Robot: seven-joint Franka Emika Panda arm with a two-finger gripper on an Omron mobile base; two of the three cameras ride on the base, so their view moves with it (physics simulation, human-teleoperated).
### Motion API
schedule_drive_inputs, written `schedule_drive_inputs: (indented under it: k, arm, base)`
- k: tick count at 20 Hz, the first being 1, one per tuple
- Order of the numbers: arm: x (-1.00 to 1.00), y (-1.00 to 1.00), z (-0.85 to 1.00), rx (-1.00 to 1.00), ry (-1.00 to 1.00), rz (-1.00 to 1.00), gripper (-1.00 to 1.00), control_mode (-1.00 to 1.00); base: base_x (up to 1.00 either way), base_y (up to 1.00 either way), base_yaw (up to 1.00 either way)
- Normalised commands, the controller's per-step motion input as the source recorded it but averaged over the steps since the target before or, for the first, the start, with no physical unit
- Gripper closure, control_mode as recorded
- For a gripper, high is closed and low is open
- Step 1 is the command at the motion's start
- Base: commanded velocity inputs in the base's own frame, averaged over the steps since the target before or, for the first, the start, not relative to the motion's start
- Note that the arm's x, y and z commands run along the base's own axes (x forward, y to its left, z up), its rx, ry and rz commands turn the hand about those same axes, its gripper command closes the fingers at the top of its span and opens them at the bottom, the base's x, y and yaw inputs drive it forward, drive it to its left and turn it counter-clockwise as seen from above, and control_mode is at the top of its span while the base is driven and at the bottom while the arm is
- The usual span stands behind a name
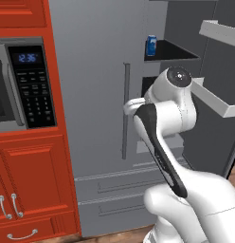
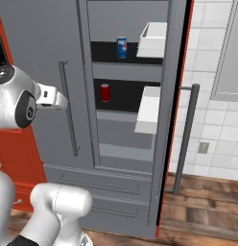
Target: Open the fridge, grab two sodas, and place both sodas inside the bowl with ice on the dining counter.
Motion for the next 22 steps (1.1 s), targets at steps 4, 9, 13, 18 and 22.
schedule_drive_inputs:
  k: [4,9,13,18,22]
  arm:
    - [0.46,0.04,0.16,0.01,-0.05,0.0,-1.0,-1.0]
    - [0.37,0.14,0.05,0.0,-0.03,0.0,-1.0,-1.0]
    - [0.29,0.12,0.0,0.0,-0.03,-0.02,-1.0,-1.0]
    - [0.28,0.04,0.0,0.02,-0.04,-0.02,-1.0,-1.0]
    - [0.31,-0.02,0.0,0.03,-0.04,-0.02,-1.0,-1.0]
  base:
    - [0.0,0.0,0.0]
    - [0.0,0.0,0.0]
    - [0.0,0.0,0.0]
    - [0.0,0.0,0.0]
    - [0.0,0.0,0.0]
